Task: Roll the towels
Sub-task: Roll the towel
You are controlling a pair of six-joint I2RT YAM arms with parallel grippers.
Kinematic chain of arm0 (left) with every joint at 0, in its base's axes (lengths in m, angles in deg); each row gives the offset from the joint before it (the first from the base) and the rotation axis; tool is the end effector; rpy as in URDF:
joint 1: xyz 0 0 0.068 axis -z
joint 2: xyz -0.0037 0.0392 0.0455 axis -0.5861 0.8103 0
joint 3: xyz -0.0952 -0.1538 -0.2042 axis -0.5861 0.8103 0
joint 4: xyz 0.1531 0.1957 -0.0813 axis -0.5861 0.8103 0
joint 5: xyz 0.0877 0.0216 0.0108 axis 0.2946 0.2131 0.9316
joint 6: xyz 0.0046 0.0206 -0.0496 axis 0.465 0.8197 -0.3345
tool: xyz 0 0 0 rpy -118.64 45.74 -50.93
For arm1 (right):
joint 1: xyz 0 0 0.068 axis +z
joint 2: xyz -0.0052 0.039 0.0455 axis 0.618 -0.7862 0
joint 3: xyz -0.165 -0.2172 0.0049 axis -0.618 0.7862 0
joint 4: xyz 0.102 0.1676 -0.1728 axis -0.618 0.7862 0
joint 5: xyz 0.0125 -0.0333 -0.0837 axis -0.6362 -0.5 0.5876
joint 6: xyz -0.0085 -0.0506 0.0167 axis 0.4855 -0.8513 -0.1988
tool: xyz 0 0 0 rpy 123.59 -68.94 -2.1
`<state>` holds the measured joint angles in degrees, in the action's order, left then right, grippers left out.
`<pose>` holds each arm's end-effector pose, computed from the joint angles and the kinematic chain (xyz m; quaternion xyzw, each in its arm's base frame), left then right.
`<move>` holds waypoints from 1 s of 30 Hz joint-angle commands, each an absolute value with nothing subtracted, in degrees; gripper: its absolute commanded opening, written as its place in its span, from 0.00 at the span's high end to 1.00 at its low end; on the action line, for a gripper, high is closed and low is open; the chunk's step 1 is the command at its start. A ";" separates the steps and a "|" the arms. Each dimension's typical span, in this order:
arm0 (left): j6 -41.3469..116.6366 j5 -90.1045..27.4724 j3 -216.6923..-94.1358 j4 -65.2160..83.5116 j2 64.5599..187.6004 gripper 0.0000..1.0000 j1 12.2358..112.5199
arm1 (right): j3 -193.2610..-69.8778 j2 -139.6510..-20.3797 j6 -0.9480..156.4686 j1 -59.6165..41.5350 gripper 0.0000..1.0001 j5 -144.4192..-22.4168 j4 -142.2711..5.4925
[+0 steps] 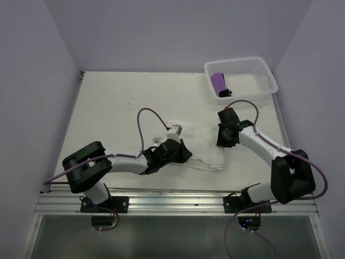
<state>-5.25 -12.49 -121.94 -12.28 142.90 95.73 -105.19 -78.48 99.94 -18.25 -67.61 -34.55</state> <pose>0.1657 -0.2721 0.1614 -0.0056 0.8635 -0.3751 0.3370 0.2467 0.0840 0.2025 0.0925 0.9690 0.0272 0.2274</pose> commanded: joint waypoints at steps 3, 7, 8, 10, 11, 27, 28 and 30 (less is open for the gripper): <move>-5.18 -13.91 -122.27 -17.83 141.55 1.00 96.87 | -109.45 -82.51 100.91 -15.06 0.93 -57.78 -30.14; -4.92 -14.70 -123.15 -18.37 142.08 1.00 97.49 | -111.74 -85.06 102.14 -13.39 0.95 -54.08 -27.42; -4.83 -14.71 -123.06 -18.54 141.99 1.00 97.58 | -112.79 -85.50 102.32 -12.69 0.96 -53.11 -26.89; -4.74 -14.71 -122.97 -18.98 141.82 1.00 97.93 | -113.85 -87.00 102.94 -12.15 0.96 -50.83 -25.58; -4.65 -14.62 -123.06 -19.16 141.73 1.00 98.10 | -114.64 -87.44 103.20 -11.46 0.96 -50.29 -25.13; 4.73 -9.44 -123.06 -28.63 143.58 0.44 105.22 | -122.90 -93.06 111.20 -7.06 1.00 -50.11 -17.84; 6.14 -7.69 -122.97 -29.43 143.75 0.38 106.01 | -123.17 -93.15 111.29 -6.79 1.00 -50.29 -17.40; 10.18 -6.36 -123.15 -31.37 144.01 0.25 108.12 | -123.70 -93.33 111.64 -6.70 1.00 -50.73 -17.13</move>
